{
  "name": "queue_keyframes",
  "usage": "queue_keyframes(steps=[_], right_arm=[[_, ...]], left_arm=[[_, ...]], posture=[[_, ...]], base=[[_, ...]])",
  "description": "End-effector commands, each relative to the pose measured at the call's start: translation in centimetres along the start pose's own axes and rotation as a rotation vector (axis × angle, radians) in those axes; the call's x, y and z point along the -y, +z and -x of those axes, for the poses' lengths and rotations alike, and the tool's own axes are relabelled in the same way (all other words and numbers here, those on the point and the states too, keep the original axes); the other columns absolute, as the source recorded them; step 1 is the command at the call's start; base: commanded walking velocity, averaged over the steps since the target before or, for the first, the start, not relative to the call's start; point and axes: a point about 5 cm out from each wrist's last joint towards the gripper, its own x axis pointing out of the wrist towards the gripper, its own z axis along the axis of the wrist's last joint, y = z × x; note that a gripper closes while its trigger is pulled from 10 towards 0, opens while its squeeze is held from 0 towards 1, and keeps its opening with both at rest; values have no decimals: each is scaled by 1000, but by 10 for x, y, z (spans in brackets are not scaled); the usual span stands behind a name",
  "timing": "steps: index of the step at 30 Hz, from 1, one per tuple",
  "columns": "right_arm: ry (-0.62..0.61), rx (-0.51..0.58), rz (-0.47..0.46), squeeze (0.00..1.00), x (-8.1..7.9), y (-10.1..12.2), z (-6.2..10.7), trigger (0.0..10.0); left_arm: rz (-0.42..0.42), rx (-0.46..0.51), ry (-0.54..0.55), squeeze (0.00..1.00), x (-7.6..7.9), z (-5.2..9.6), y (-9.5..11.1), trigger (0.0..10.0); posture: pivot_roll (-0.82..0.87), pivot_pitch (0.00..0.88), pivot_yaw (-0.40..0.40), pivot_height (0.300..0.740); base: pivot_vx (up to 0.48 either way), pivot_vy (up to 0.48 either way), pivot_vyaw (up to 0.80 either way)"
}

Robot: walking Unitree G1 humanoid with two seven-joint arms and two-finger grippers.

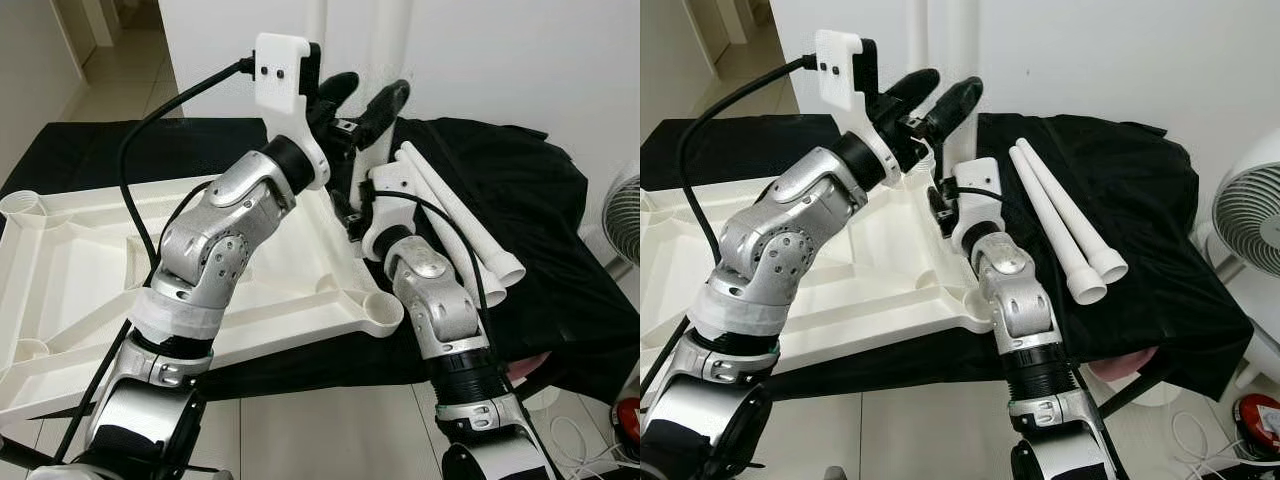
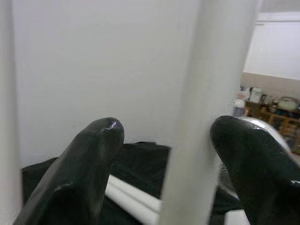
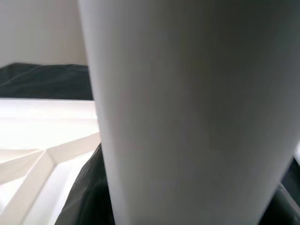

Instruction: Building children table

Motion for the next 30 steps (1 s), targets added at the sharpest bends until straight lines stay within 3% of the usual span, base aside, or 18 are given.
queue_keyframes(steps=[1,5,8,11,15,23,30], right_arm=[[-22,18,-24,0,2,1,0,10000],[-72,27,-53,0,9,0,2,10000],[-140,38,-90,0,19,-1,4,10000],[-145,41,-91,0,19,-1,5,10000],[-170,53,-112,0,21,-3,7,10000],[-139,53,-118,0,14,-7,10,10000],[-105,73,-115,0,16,-10,11,10000]], left_arm=[[-16,-1,-29,0,-2,2,-3,10000],[5,3,62,0,-14,5,-4,10000],[38,-46,239,0,-35,9,-14,10000],[37,-65,251,0,-37,11,-17,10000],[62,-176,374,0,-45,26,-44,10000],[121,-178,423,0,-43,42,-53,10000],[152,-187,355,0,-31,52,-61,10000]], posture=[[-74,0,-14,740],[-78,0,-16,740],[-71,0,-25,740],[-71,0,-25,740],[-64,0,-42,740],[-45,0,-65,740],[-32,0,-51,740]], base=[[0,0,0],[0,0,0],[0,0,0],[0,0,0],[0,0,0],[0,0,0],[0,0,0]])
